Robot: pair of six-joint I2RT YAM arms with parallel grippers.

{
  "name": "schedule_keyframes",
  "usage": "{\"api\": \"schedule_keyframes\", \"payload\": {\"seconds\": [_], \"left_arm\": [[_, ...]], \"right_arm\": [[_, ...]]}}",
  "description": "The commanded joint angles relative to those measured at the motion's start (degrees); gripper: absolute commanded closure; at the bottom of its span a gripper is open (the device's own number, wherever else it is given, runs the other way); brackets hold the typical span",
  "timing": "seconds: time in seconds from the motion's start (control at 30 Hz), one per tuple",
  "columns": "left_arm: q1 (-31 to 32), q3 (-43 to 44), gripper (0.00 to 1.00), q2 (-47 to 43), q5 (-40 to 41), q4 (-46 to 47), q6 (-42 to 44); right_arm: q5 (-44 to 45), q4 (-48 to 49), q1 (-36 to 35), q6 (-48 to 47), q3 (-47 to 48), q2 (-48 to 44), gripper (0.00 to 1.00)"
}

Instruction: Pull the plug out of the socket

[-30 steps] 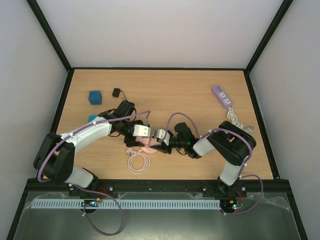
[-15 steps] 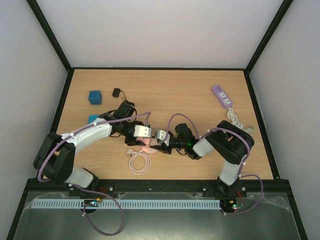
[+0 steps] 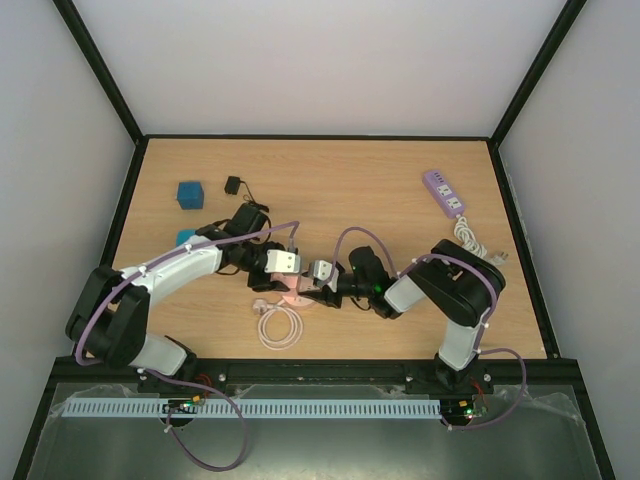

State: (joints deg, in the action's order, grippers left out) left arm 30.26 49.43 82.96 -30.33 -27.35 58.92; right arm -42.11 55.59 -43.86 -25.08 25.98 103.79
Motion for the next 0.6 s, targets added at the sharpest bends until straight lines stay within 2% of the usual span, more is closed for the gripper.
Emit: {"api": "schedule_keyframes", "payload": {"seconds": [0.0,0.2,0.57], "left_arm": [[-0.90,1.55,0.46,-2.55,-3.40,-2.77,1.30],[-0.91,2.21,0.47,-3.17,-2.92,-3.69,2.17],[-1.67,5.86,0.50,-3.37,-7.26,-6.86,-0.63]], "right_arm": [[2.33,-6.18,-0.26,-1.98,-0.51,3.19,0.49],[2.90,-7.23,-0.26,-1.99,0.45,4.11,0.49],[3.57,-7.73,-0.29,-2.38,0.96,4.75,0.50]]}}
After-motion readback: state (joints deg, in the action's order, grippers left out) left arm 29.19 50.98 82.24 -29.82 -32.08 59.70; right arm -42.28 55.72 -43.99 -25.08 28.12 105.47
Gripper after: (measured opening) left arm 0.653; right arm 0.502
